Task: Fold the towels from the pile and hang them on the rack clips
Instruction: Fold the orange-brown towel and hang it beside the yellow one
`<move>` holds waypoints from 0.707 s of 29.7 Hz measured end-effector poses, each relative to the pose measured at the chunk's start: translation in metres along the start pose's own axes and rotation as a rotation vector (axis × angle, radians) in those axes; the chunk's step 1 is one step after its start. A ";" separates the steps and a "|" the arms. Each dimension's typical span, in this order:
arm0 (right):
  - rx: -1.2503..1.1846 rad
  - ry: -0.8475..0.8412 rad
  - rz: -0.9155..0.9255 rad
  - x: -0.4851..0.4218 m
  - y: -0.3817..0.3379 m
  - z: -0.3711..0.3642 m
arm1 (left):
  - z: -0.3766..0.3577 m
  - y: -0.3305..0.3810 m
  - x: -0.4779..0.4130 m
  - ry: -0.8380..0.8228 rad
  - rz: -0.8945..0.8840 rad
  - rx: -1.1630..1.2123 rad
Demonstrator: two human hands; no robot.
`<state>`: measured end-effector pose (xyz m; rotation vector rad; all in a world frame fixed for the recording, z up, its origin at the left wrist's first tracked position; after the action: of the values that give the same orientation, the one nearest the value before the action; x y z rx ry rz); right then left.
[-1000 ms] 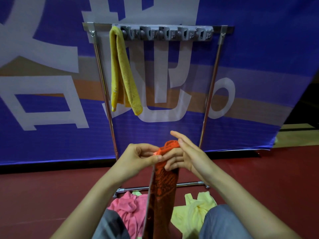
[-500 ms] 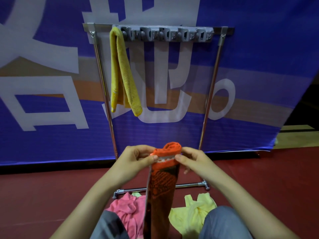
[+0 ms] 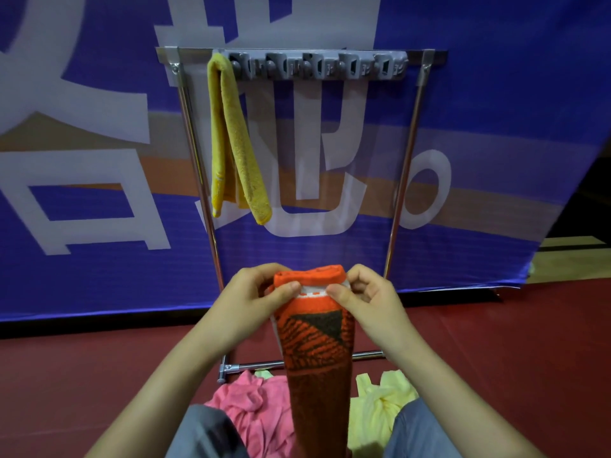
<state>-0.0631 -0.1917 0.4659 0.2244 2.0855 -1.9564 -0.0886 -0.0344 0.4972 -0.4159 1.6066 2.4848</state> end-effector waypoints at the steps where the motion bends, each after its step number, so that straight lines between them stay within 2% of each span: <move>1: -0.002 0.025 0.006 -0.001 -0.001 0.000 | -0.001 0.001 -0.001 -0.020 0.014 -0.007; 7: -0.005 0.002 -0.004 0.000 -0.001 -0.009 | -0.006 0.015 -0.008 -0.150 0.070 -0.026; 15: 0.022 -0.037 -0.059 0.003 0.008 -0.019 | -0.012 0.010 -0.010 -0.140 0.079 -0.175; 21: 0.031 -0.048 -0.066 0.004 0.012 -0.022 | -0.018 0.014 -0.010 -0.146 -0.052 -0.319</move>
<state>-0.0657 -0.1695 0.4541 0.1150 2.0579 -2.0127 -0.0804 -0.0561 0.5052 -0.3013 1.1343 2.6665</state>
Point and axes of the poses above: each hand's wrist, its own x-axis away from the middle knuckle, its own z-axis out of the back of the hand, y = z × x, the point moved 6 cm from there along -x, towards the middle knuckle, and after that the axes turned 10 degrees about y, right-handed, at the moved point
